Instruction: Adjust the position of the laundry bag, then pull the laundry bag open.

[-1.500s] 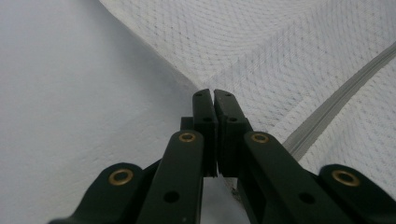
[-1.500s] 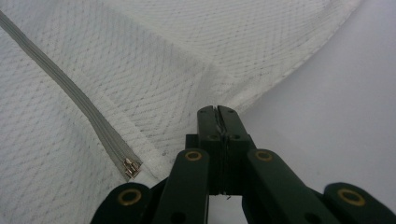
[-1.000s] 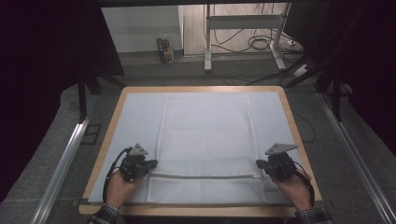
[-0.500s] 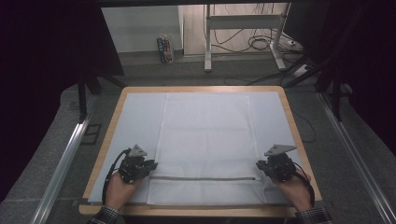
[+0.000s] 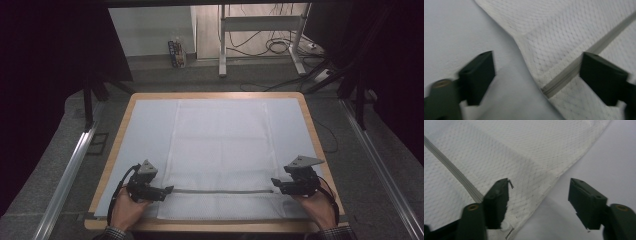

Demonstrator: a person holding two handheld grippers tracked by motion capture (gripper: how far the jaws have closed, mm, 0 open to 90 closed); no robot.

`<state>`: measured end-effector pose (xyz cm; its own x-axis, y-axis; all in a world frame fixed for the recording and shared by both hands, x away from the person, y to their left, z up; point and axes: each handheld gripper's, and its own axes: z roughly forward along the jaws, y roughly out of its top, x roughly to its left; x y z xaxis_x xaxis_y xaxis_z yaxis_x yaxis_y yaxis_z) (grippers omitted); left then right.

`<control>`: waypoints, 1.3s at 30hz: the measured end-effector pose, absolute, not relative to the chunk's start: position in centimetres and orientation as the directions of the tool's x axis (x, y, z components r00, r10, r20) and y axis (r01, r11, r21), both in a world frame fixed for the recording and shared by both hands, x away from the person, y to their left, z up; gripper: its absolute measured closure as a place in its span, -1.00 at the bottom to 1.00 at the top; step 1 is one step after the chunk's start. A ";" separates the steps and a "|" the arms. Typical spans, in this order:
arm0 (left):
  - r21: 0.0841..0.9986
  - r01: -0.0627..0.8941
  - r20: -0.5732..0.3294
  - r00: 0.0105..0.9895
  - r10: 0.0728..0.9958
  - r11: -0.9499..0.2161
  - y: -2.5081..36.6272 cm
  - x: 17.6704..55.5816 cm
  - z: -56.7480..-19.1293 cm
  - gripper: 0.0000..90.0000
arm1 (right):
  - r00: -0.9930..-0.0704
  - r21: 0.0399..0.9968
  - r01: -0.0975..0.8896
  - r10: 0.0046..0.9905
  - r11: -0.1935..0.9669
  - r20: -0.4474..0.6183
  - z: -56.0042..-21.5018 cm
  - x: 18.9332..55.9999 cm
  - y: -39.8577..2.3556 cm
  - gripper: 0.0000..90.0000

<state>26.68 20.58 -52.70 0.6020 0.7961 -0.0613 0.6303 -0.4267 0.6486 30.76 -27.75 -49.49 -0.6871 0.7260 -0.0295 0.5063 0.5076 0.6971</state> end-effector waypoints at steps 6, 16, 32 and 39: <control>0.669 0.611 -0.052 0.607 0.793 -0.424 20.7 26.7 -52.8 -0.94 | -0.703 0.670 0.518 0.711 0.533 -0.022 -50.4 31.2 -27.8 -0.76; 0.696 0.600 -0.059 0.596 0.801 -0.395 21.2 26.8 -53.0 -0.97 | -0.712 0.686 0.501 0.701 0.528 -0.019 -50.4 31.3 -27.8 -0.86; 0.693 0.584 -0.027 0.606 0.795 -0.422 21.0 26.8 -53.0 -0.96 | -0.748 0.697 0.474 0.663 0.538 -0.003 -50.4 30.9 -27.6 -1.00; 0.704 0.572 -0.014 0.604 0.797 -0.421 21.0 26.7 -52.9 -0.95 | -0.752 0.669 0.468 0.658 0.578 -0.042 -50.5 29.9 -28.0 -1.00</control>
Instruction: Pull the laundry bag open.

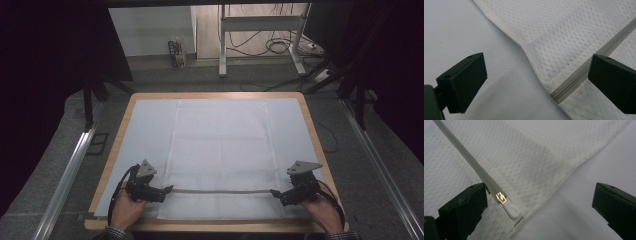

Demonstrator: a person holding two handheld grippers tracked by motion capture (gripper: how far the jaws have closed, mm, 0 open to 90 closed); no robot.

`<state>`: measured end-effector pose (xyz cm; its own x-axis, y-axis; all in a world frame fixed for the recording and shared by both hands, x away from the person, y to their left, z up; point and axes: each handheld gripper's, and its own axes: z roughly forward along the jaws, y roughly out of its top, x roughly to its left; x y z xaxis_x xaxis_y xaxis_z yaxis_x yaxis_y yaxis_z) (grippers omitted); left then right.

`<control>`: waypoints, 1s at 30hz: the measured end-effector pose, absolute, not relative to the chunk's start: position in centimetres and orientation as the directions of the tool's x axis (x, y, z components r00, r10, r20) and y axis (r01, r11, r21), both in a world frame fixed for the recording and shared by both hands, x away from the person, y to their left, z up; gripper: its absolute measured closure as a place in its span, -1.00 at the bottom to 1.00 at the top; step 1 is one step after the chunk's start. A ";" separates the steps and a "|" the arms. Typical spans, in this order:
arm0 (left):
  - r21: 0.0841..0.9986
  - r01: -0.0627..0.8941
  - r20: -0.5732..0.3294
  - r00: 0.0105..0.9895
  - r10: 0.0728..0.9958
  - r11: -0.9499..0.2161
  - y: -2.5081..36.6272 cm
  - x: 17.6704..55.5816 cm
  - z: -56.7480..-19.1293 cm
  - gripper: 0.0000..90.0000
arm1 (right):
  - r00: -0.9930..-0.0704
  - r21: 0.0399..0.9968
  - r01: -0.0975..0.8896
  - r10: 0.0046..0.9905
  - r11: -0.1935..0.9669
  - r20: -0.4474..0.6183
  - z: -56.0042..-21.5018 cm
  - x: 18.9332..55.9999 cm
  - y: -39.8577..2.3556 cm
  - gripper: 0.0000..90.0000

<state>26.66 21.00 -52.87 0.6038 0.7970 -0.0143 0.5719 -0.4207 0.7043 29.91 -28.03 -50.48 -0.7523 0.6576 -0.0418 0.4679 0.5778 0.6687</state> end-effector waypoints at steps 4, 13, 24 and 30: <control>0.704 0.572 -0.014 0.603 0.797 -0.421 21.0 26.7 -52.9 -0.95 | -0.752 0.661 0.478 0.658 0.578 -0.032 -50.6 29.0 -28.6 -1.00; 0.699 0.572 -0.006 0.604 0.797 -0.428 20.9 26.7 -52.9 -0.95 | -0.759 0.608 0.499 0.650 0.617 -0.037 -51.0 27.6 -27.9 -0.92; 0.688 0.571 0.003 0.614 0.789 -0.447 20.6 26.7 -53.0 -0.95 | -0.734 0.555 0.543 0.677 0.630 -0.050 -51.6 26.7 -27.1 -0.65; 0.684 0.568 0.015 0.616 0.787 -0.458 20.4 26.7 -53.1 -0.94 | -0.705 0.551 0.574 0.708 0.606 -0.045 -51.2 25.6 -26.4 -0.12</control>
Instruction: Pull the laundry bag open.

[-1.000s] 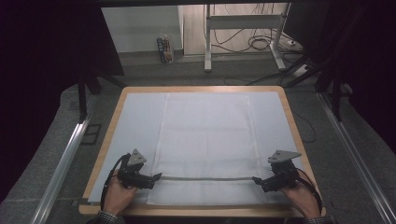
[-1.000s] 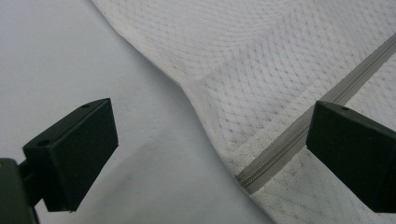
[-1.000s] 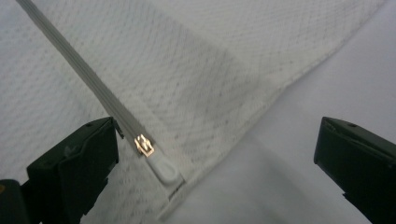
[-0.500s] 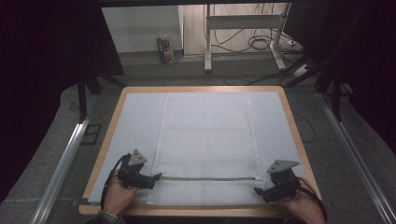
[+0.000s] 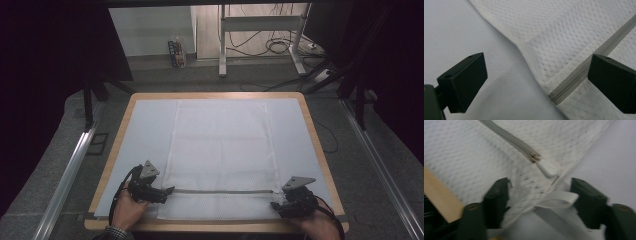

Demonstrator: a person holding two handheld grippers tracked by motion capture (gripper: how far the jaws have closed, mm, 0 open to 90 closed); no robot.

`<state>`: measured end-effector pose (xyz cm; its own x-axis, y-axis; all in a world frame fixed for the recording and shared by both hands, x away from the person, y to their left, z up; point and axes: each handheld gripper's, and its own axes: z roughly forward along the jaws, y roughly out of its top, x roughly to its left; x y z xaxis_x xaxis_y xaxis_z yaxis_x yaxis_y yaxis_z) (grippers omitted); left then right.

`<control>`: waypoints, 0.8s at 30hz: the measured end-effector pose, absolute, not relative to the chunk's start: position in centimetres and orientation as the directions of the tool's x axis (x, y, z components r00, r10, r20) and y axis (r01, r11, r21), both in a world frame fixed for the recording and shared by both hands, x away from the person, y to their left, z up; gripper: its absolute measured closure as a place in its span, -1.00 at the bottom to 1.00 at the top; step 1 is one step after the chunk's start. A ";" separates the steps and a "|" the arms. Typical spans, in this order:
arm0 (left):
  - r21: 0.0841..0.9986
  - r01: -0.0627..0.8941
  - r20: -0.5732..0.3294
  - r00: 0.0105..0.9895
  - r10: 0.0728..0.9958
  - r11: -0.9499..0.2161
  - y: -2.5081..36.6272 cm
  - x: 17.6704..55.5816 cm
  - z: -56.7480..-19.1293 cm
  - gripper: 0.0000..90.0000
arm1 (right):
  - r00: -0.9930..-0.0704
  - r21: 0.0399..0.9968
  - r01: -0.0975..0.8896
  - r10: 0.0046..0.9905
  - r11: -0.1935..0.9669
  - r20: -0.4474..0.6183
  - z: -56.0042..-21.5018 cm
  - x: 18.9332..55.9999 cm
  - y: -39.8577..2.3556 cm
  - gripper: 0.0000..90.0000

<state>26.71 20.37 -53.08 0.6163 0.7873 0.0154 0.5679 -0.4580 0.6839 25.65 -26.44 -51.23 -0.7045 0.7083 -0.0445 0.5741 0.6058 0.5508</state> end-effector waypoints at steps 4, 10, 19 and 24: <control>0.686 0.564 0.021 0.617 0.786 -0.461 20.3 26.7 -53.0 -0.94 | -0.693 0.562 0.583 0.720 0.587 -0.032 -51.2 25.2 -26.3 0.18; 0.686 0.560 0.023 0.623 0.782 -0.465 20.1 26.7 -53.0 -0.94 | -0.680 0.580 0.592 0.733 0.560 -0.014 -51.1 25.4 -26.6 0.64; 0.687 0.567 0.001 0.625 0.781 -0.455 19.9 26.7 -52.7 -0.91 | -0.725 0.576 0.537 0.686 0.616 -0.059 -50.9 25.4 -26.5 0.90; 0.692 0.564 -0.013 0.634 0.774 -0.450 19.5 26.8 -52.5 -0.91 | -0.748 0.573 0.521 0.661 0.632 -0.049 -50.8 25.7 -26.7 0.89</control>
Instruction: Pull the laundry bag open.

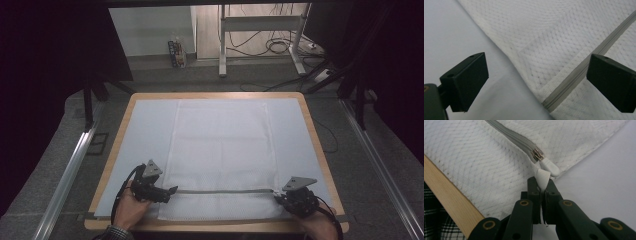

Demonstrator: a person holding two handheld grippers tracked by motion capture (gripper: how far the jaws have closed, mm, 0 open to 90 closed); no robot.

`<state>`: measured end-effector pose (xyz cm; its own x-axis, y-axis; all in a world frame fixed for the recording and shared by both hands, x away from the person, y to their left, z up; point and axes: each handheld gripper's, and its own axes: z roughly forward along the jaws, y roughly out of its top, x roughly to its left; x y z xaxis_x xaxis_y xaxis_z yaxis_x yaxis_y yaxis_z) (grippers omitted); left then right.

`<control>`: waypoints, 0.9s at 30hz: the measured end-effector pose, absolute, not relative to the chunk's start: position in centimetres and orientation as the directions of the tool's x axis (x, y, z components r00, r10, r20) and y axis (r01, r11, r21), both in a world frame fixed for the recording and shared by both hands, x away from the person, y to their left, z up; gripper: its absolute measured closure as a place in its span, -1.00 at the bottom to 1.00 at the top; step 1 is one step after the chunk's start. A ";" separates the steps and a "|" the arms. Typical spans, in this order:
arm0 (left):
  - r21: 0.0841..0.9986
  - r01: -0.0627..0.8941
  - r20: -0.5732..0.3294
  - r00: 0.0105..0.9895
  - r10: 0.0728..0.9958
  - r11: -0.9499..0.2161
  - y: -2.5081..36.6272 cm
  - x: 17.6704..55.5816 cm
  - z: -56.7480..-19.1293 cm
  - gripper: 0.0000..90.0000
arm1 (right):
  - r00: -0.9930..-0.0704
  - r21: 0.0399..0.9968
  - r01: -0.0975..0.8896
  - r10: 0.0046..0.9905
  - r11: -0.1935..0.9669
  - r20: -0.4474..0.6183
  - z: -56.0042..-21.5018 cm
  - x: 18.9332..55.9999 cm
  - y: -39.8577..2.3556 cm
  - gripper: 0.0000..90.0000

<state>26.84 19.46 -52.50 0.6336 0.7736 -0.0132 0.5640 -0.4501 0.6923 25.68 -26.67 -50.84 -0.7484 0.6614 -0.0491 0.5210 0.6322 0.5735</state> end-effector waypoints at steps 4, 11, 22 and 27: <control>0.699 0.556 -0.028 0.650 0.760 -0.450 18.8 27.1 -52.2 -0.92 | -0.751 0.574 0.524 0.659 0.628 -0.035 -50.7 25.7 -26.7 0.89; 0.734 0.550 -0.120 0.682 0.721 -0.398 16.8 28.0 -51.1 -0.87 | -0.761 0.602 0.459 0.639 0.654 -0.114 -50.2 25.3 -26.3 0.89; 0.740 0.485 -0.116 0.775 0.621 -0.466 10.6 30.2 -49.6 -0.79 | -0.772 0.625 0.413 0.619 0.662 -0.146 -49.9 25.1 -26.4 0.90; 0.742 0.455 -0.103 0.804 0.586 -0.493 7.6 31.3 -49.7 -0.79 | -0.767 0.630 0.412 0.624 0.658 -0.151 -49.9 25.1 -26.3 0.90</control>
<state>31.26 7.60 -49.73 0.8036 0.5861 -0.1030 0.4545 -0.4927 0.7421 25.08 -26.32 -49.93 -0.7666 0.6241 -0.1508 0.4118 0.6582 0.6303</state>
